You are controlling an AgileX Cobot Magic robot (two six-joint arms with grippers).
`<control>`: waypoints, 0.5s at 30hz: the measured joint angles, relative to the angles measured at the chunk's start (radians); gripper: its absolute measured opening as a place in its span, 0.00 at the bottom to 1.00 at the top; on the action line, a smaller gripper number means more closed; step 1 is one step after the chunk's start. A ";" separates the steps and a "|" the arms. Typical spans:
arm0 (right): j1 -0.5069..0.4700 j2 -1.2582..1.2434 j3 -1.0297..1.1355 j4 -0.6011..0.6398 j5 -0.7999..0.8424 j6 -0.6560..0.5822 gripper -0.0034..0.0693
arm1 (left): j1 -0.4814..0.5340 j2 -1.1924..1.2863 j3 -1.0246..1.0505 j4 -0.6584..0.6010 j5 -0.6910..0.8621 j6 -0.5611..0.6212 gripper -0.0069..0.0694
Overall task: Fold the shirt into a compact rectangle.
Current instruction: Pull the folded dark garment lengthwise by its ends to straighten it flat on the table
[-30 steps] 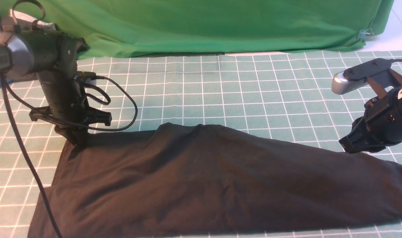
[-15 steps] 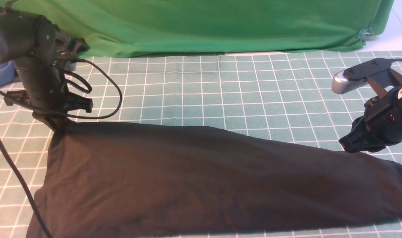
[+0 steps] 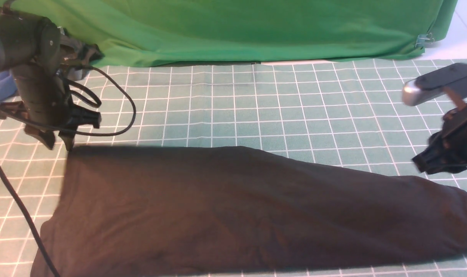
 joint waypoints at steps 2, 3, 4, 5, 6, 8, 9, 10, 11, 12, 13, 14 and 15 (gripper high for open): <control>-0.041 -0.010 -0.006 -0.013 0.024 0.014 0.13 | 0.000 -0.025 0.000 -0.012 0.004 -0.005 0.44; -0.074 -0.014 -0.007 -0.019 0.045 0.029 0.15 | 0.000 -0.052 0.002 -0.040 0.007 -0.003 0.42; -0.106 -0.016 -0.007 -0.023 0.076 0.041 0.18 | 0.000 -0.080 0.010 -0.065 0.004 0.002 0.40; -0.134 -0.017 -0.006 -0.024 0.093 0.054 0.22 | 0.000 -0.114 0.028 -0.101 -0.008 0.014 0.35; -0.163 -0.017 -0.001 -0.025 0.107 0.068 0.25 | 0.000 -0.128 0.037 -0.126 -0.019 0.022 0.32; -0.228 -0.017 0.014 -0.028 0.118 0.096 0.36 | 0.000 -0.214 0.103 -0.216 -0.069 0.061 0.20; -0.260 -0.017 0.028 -0.033 0.119 0.115 0.44 | 0.000 -0.245 0.146 -0.257 -0.090 0.077 0.17; -0.277 -0.017 0.037 -0.034 0.117 0.127 0.51 | 0.000 -0.285 0.193 -0.297 -0.118 0.090 0.13; -0.304 -0.016 0.054 -0.037 0.109 0.139 0.59 | 0.000 -0.322 0.243 -0.333 -0.133 0.095 0.12; -0.318 -0.015 0.071 -0.039 0.098 0.146 0.66 | 0.000 -0.350 0.285 -0.358 -0.146 0.099 0.11; -0.322 -0.014 0.084 -0.039 0.086 0.155 0.73 | -0.003 -0.382 0.339 -0.380 -0.161 0.106 0.10; -0.324 -0.010 0.102 -0.039 0.070 0.160 0.78 | -0.009 -0.410 0.392 -0.391 -0.179 0.112 0.10; -0.324 -0.001 0.119 -0.033 0.045 0.162 0.84 | -0.016 -0.437 0.456 -0.398 -0.204 0.117 0.09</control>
